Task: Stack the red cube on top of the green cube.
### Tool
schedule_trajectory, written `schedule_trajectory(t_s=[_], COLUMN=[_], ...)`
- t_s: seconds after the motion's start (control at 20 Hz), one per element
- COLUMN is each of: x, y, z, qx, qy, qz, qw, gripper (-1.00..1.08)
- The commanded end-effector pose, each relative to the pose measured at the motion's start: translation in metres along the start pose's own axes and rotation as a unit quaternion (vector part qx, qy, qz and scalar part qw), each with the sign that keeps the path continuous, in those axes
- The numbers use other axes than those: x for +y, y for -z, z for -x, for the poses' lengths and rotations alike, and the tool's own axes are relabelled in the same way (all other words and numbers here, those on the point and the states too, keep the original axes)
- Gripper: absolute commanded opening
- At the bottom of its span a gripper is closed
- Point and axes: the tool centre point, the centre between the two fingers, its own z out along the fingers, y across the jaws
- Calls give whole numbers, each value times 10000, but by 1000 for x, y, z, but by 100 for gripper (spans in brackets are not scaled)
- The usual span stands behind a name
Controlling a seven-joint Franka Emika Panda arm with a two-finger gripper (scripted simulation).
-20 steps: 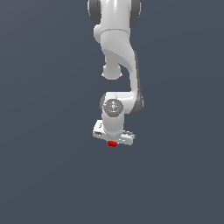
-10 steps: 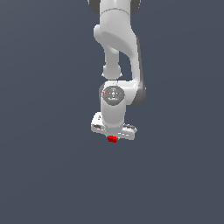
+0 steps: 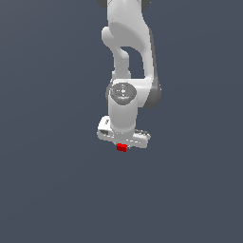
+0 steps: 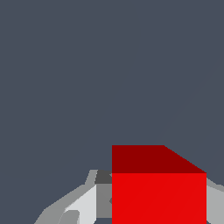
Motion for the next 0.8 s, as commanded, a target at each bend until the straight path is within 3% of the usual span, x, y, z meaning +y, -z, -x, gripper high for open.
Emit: schedule_trajectory(t_s=[0.0,0.4,0.75], x=[0,1,3], y=[0,-5,-17], z=[0,12,40], qx=[-3,-3,-3], qy=[0,0,0], qz=[1,1,1], qw=[10000,10000,10000], gripper=[-100,-100,-100])
